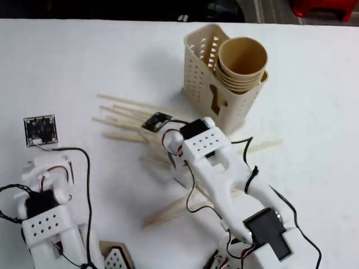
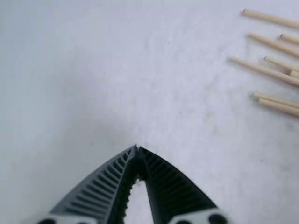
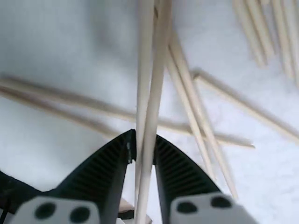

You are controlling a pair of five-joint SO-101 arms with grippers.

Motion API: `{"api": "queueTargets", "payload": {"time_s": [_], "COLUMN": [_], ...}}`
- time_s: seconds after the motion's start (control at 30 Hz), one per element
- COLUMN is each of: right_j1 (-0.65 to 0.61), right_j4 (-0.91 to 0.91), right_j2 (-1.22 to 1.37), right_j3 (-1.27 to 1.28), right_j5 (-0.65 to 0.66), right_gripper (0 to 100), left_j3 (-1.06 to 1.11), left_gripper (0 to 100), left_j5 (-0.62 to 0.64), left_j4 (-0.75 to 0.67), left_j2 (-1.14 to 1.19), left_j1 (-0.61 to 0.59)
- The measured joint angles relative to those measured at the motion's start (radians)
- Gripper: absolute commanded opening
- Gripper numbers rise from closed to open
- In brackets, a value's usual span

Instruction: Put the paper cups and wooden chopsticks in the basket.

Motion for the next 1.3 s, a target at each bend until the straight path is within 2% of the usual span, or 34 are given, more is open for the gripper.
{"api": "queueTargets", "payload": {"time_s": [0.13,0.33,0.5,0.67,0.8,0.93,1.3], "right_j1": [0.000,0.000,0.000,0.000,0.000,0.028,0.201], "right_j4": [0.003,0.000,-0.084,-0.250,-0.436,-0.638,-1.266], "right_j2": [-0.138,-0.494,-0.775,-0.941,-0.961,-0.944,-0.623], "right_j3": [0.000,0.000,0.000,0.000,0.008,0.008,0.008], "right_j5": [0.000,0.000,0.000,-0.158,-0.334,-0.439,-0.470], "right_gripper": [1.7,1.7,1.7,1.7,1.7,1.7,1.7], "left_j3": [0.000,0.000,0.000,0.000,0.000,0.000,0.000], "left_gripper": [3,3,3,3,3,3,3], "left_j5": [0.000,0.000,0.000,0.000,0.000,0.000,0.000], "left_j4": [0.000,0.000,0.000,0.000,0.000,0.000,0.000], "left_j2": [0.000,0.000,0.000,0.000,0.000,0.000,0.000], "left_j1": [0.000,0.000,0.000,0.000,0.000,0.000,0.000]}}
